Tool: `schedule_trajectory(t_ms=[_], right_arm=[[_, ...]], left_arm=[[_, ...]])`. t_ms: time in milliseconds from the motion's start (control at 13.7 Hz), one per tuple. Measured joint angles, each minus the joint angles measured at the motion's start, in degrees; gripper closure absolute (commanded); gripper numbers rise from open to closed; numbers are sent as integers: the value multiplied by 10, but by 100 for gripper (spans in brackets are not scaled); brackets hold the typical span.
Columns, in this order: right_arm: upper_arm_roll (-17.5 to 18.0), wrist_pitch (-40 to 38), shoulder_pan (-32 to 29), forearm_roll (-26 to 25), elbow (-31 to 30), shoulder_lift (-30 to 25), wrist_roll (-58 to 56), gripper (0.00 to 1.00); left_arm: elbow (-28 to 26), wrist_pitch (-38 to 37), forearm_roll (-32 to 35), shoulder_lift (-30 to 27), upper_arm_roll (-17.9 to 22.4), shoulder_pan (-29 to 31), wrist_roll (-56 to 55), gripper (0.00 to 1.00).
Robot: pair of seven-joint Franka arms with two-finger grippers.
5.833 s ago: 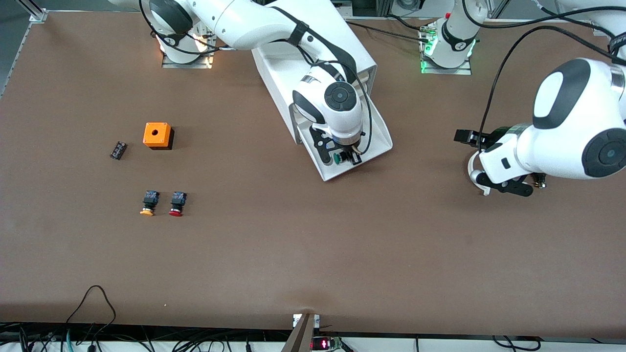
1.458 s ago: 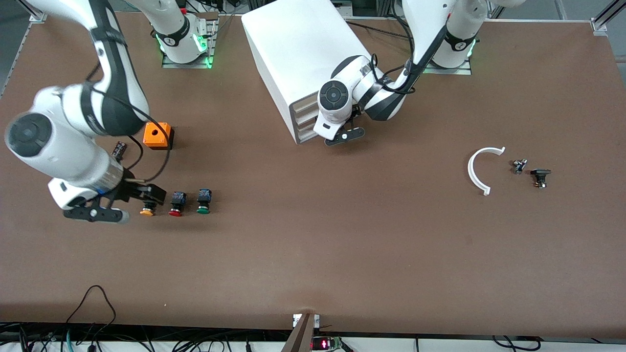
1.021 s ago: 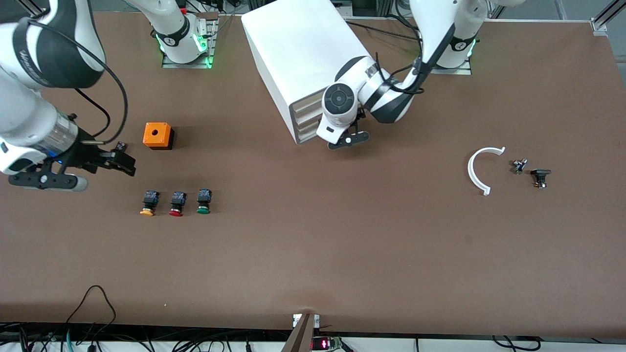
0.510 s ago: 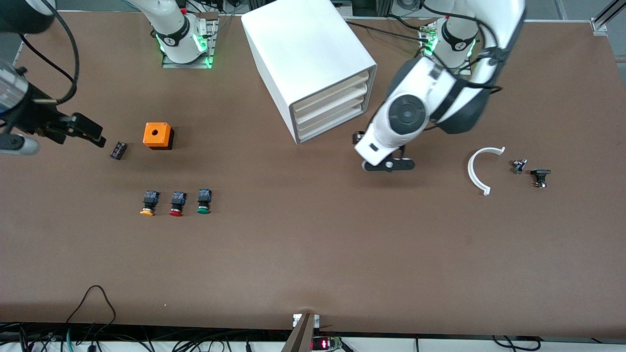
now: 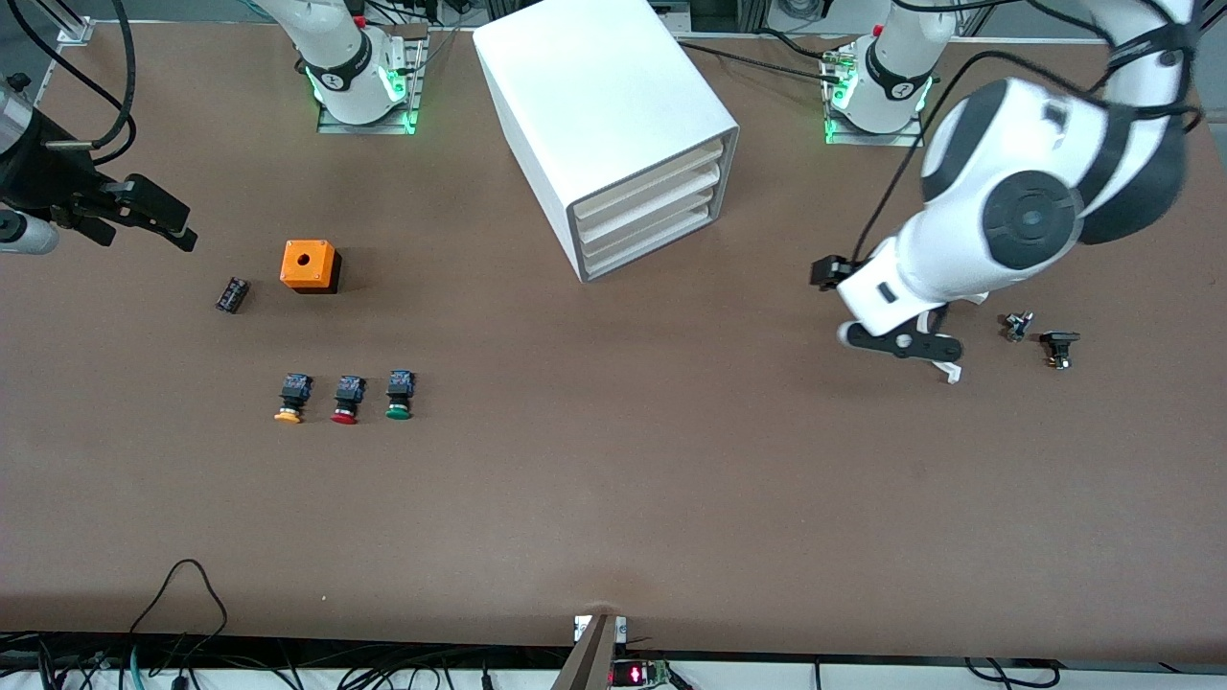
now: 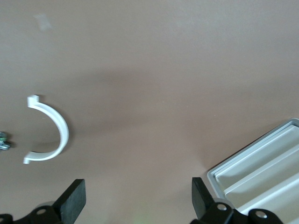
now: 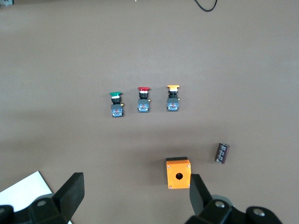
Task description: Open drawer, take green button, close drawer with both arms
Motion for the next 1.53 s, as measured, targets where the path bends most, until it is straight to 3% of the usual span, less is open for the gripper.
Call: schedule_trajectory(t_ms=[365, 875, 1240, 1531], right_arm=[[2, 20, -4, -17, -45, -18, 0, 0], [2, -11, -6, -18, -38, -20, -1, 0], [2, -20, -6, -18, -29, -19, -7, 0], [2, -27, -6, -18, -18, -19, -13, 0]], left_arm=[[-1, -7, -2, -60, 46, 35, 29, 0], [-79, 33, -21, -160, 131, 41, 105, 0], [-139, 53, -16, -193, 139, 40, 109, 0], [-146, 61, -8, -197, 136, 38, 110, 0]])
